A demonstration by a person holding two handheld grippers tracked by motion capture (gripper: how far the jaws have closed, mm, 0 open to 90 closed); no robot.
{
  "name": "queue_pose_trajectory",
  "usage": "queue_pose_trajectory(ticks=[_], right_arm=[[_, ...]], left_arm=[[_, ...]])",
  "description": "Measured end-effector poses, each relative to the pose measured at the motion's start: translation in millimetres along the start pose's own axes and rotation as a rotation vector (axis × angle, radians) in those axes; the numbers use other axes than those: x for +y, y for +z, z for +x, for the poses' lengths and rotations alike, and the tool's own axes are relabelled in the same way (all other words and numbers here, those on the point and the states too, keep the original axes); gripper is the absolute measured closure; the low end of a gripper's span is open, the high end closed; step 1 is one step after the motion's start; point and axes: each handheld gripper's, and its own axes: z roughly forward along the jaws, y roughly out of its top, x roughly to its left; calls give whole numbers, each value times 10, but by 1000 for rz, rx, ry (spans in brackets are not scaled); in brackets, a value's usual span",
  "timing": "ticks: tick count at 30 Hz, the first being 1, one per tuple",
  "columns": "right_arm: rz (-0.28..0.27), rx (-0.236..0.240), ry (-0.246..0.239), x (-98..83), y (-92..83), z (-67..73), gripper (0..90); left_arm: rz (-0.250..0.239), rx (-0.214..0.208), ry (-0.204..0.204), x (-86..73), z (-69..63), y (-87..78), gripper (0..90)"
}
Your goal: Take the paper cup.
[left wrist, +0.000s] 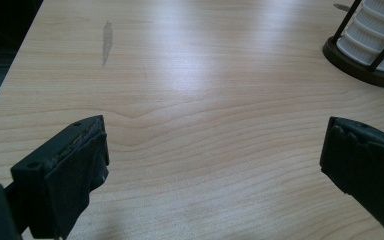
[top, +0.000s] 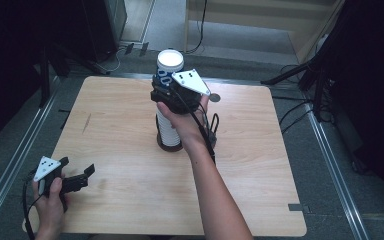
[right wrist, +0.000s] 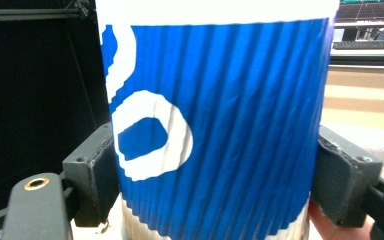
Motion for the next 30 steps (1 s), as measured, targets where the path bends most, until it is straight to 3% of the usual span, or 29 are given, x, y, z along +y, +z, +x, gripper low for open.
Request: queue_pose_trajectory(ticks=[30], right_arm=[[-70, 7, 11, 357, -83, -9, 193]], left_arm=[[-4, 4, 1, 0, -4, 1, 2]])
